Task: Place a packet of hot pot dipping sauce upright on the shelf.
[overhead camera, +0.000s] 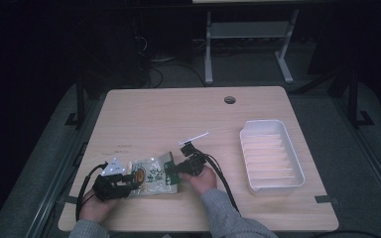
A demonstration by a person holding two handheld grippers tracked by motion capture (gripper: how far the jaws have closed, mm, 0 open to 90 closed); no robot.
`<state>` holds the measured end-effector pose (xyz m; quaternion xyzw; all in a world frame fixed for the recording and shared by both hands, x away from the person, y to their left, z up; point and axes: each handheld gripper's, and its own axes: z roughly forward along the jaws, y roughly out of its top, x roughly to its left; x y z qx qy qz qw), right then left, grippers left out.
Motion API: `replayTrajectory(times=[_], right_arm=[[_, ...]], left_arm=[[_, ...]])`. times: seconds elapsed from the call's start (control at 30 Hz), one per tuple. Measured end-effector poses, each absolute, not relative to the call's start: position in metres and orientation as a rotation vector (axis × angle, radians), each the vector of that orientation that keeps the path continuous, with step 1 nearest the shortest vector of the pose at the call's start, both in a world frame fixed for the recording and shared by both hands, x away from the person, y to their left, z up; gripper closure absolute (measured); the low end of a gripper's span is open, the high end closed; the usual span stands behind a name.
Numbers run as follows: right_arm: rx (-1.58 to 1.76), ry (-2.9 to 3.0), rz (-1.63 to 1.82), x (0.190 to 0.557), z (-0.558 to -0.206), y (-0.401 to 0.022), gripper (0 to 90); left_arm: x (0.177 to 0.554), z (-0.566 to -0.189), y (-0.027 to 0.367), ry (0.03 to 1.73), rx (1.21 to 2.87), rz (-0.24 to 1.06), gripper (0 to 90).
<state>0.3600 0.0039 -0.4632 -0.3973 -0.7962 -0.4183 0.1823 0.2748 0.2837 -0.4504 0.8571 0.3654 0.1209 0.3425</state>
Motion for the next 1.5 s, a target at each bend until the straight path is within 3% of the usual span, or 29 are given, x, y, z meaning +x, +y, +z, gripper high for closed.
replayTrajectory(times=[0.83, 1.5], right_arm=[[-0.93, -2.365, -1.135, 0.361, -0.368, -0.024, 89.4], [-0.471, -2.715, -0.891, 0.351, -0.275, -0.046, 89.6]], left_arm=[[0.273, -0.45, 0.287, 0.953, 2.201, 0.31, 51.5], [0.273, -0.451, 0.286, 0.953, 2.205, 0.302, 50.9]])
